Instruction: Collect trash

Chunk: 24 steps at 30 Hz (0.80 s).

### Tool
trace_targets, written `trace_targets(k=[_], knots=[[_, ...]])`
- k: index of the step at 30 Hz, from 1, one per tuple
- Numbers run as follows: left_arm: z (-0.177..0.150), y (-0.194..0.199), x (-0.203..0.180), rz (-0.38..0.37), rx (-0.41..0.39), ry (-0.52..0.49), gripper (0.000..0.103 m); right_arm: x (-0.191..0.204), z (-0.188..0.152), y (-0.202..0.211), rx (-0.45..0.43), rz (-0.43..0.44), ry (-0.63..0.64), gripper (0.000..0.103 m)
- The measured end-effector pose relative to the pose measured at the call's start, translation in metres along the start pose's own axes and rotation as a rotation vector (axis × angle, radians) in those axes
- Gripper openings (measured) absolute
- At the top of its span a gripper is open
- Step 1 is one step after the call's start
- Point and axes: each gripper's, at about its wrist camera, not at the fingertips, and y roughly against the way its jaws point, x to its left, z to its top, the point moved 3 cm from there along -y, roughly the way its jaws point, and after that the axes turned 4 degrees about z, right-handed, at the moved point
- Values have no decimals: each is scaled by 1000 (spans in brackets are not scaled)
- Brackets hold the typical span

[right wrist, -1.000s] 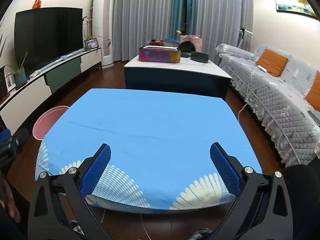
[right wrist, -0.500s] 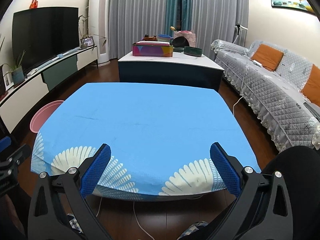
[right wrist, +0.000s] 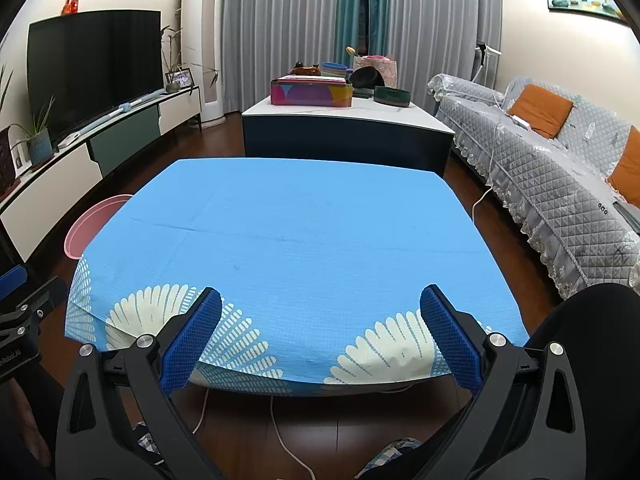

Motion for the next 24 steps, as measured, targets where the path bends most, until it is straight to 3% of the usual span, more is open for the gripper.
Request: trace_targets(k=[24], knots=[[-2, -3, 2, -8, 5, 7, 95, 4, 2, -3, 4, 4, 2, 98]])
